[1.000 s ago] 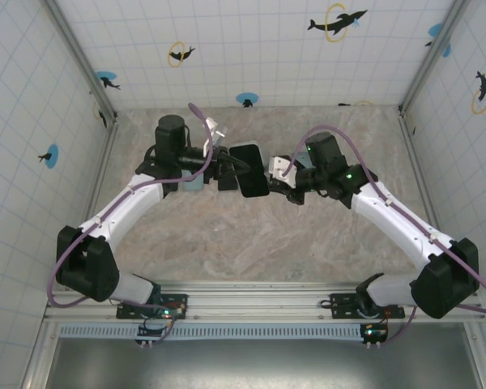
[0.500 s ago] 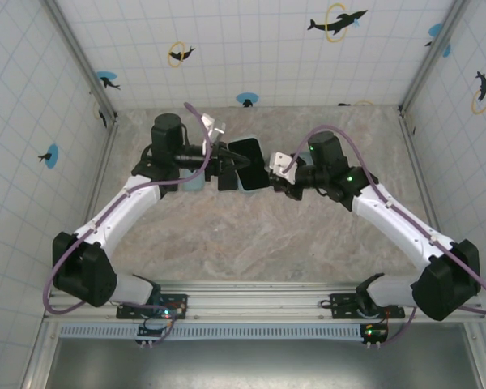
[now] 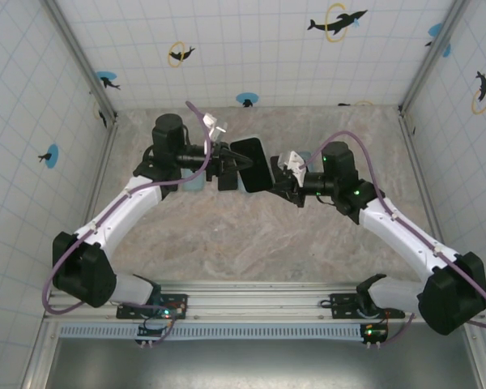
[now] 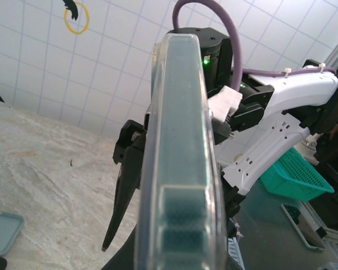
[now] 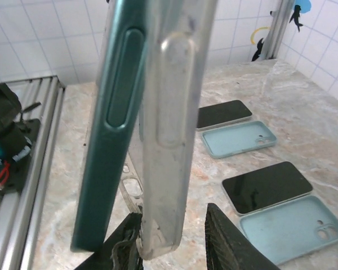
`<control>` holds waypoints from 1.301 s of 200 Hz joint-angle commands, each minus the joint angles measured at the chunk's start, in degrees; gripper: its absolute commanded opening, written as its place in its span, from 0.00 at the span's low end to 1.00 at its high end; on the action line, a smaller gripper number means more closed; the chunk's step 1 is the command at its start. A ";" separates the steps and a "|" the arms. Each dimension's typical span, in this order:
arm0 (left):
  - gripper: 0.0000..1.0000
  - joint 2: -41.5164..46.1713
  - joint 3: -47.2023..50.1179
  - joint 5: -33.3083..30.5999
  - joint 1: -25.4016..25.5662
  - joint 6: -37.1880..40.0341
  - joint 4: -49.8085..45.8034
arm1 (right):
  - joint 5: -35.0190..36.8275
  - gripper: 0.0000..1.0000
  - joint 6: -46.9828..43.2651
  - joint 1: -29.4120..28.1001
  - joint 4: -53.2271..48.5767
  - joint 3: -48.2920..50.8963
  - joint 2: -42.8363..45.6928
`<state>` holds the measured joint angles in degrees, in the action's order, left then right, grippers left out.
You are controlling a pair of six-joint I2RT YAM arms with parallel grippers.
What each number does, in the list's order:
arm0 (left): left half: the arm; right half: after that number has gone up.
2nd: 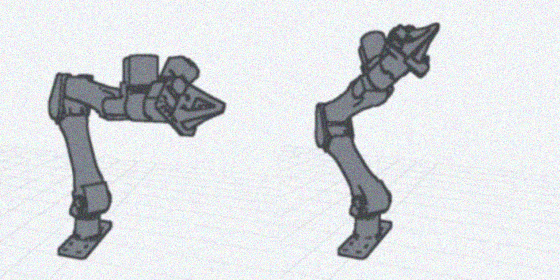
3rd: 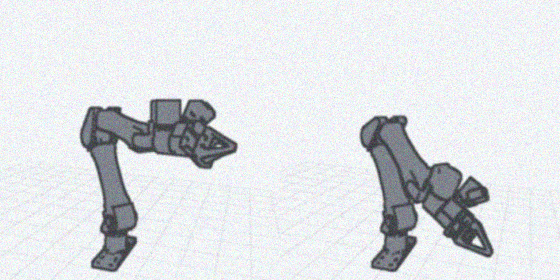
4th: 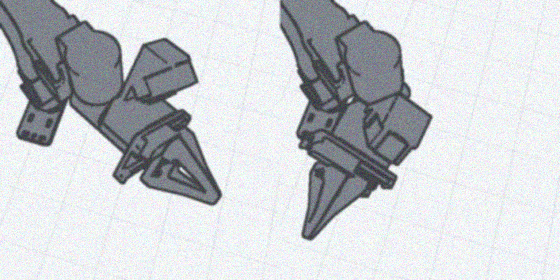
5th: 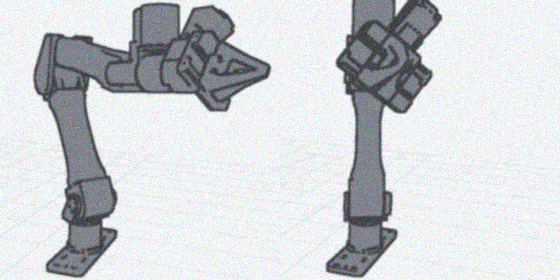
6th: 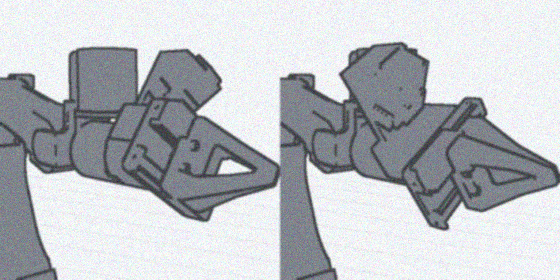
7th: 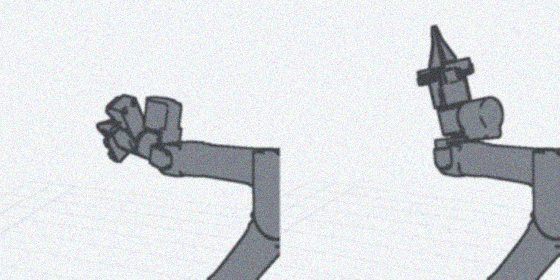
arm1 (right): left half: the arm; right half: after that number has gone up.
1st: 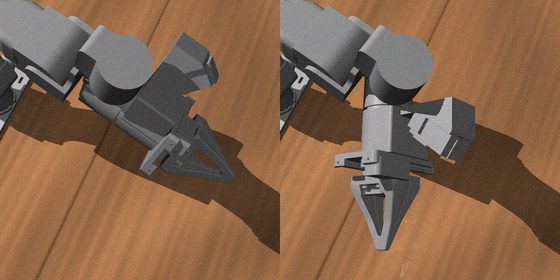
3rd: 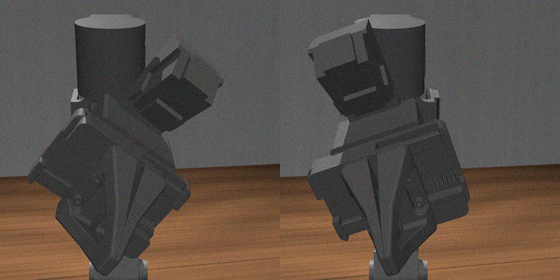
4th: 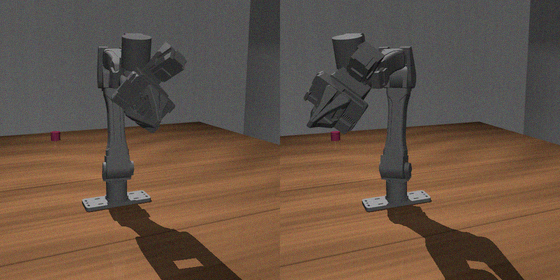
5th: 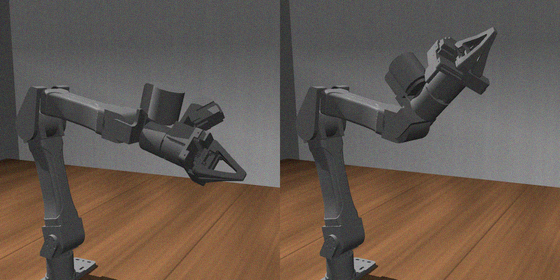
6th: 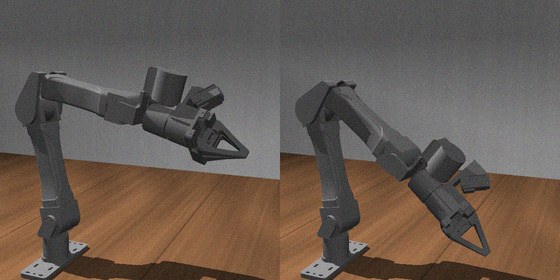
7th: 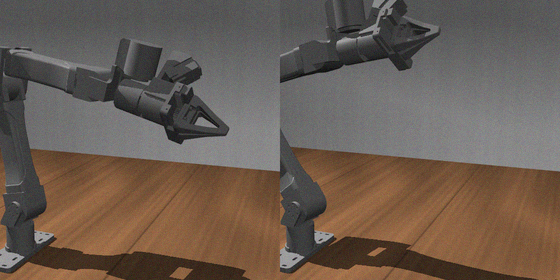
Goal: Take the phone out of the phone case
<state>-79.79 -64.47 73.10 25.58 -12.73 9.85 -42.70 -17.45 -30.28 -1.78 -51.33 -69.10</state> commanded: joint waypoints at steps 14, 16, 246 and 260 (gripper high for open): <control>0.00 0.03 2.87 8.21 3.55 -2.22 -4.31 | -4.03 0.31 5.39 0.66 15.43 -2.17 2.43; 0.00 0.00 2.93 8.31 3.63 -2.21 -4.31 | -4.01 0.31 5.30 0.66 15.35 -2.25 2.44; 0.00 -0.10 13.13 -29.28 4.61 -58.39 32.70 | 10.12 0.30 64.48 -2.86 56.54 19.49 5.40; 0.00 -0.76 13.01 -29.18 4.96 -60.53 33.48 | 11.90 0.29 66.64 -3.67 58.10 20.00 5.20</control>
<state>-79.77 -51.83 52.99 29.10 -64.58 37.93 -31.62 41.52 -30.22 43.57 -31.99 -64.79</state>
